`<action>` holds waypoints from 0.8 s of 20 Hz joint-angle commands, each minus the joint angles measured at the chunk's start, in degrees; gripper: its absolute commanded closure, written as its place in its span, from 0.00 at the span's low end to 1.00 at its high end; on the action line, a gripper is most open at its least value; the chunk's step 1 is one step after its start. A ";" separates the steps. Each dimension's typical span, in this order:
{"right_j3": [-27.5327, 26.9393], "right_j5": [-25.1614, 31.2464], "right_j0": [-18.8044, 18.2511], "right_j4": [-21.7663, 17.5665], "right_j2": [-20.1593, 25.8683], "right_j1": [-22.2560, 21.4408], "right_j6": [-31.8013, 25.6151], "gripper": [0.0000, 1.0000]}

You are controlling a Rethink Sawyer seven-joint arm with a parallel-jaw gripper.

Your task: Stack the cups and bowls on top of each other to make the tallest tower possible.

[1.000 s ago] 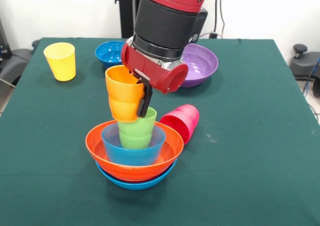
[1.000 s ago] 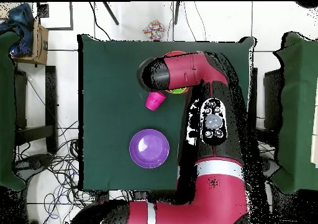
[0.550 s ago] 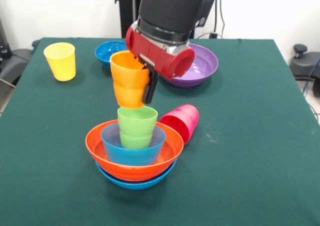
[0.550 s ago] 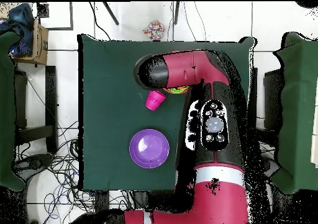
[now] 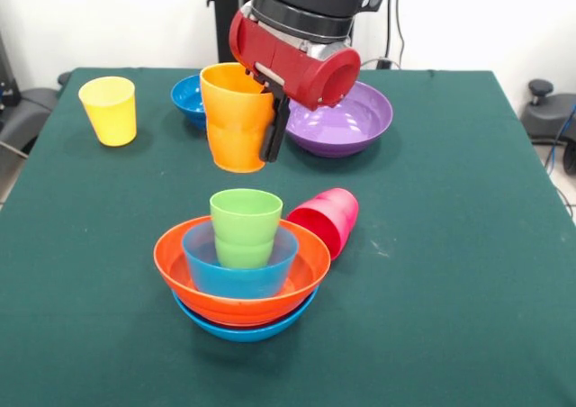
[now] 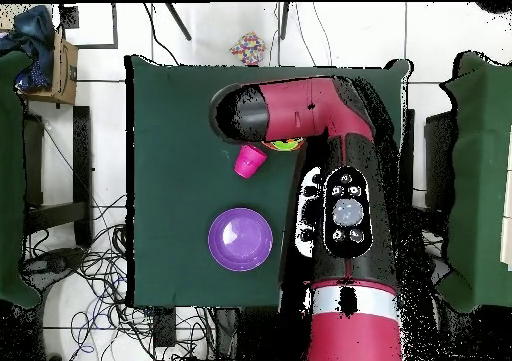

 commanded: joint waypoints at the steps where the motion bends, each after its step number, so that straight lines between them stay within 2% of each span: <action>1: 6.32 -1.24 0.35 -1.68 2.66 2.27 -7.42 1.00; 16: 8.13 -4.34 1.00 -2.92 1.93 3.27 -5.40 1.00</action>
